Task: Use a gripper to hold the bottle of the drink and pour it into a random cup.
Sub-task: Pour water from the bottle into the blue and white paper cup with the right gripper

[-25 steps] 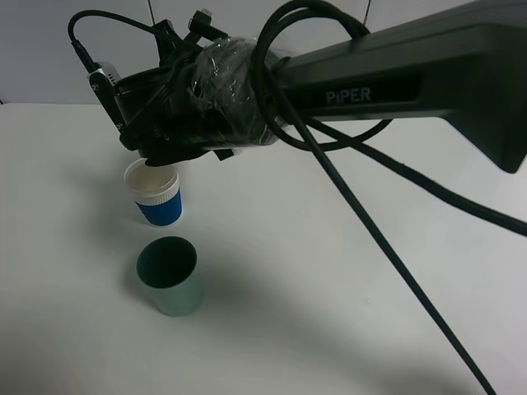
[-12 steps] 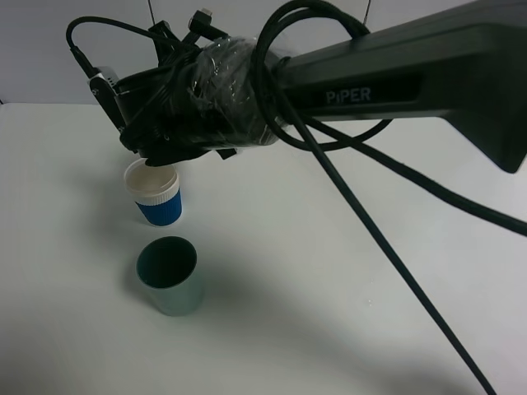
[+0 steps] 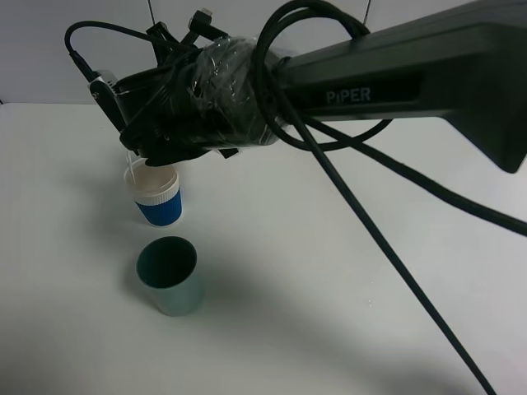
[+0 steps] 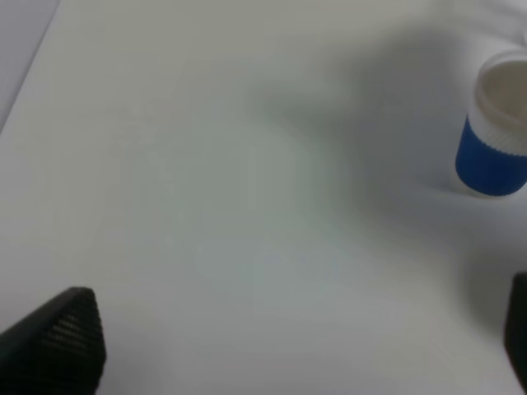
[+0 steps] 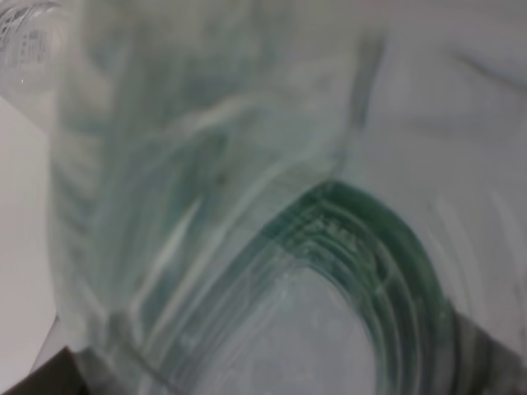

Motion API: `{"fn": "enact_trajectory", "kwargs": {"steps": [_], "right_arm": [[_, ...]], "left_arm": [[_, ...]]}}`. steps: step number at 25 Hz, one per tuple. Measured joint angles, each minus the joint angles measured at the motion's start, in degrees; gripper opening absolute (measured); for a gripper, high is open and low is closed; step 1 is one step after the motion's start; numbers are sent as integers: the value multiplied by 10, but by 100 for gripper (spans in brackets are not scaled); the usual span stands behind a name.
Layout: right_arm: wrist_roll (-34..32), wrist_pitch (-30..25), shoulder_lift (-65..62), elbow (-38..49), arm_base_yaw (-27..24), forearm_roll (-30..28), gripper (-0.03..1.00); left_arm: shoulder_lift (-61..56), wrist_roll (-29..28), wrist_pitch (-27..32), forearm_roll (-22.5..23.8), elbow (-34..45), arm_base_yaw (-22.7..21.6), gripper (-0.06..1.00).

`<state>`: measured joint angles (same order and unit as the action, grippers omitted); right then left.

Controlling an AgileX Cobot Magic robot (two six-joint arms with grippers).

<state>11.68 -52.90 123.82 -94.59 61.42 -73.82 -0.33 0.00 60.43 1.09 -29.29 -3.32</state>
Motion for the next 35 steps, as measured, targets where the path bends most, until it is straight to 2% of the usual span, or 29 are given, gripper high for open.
{"fn": "enact_trajectory", "kwargs": {"steps": [17, 35], "right_arm": [[0, -21, 0, 0, -16, -1, 57], [1, -23, 0, 0, -20, -39, 57]], "left_arm": [[0, 0, 0, 0, 0, 0, 98], [0, 0, 0, 0, 0, 0, 98]]}}
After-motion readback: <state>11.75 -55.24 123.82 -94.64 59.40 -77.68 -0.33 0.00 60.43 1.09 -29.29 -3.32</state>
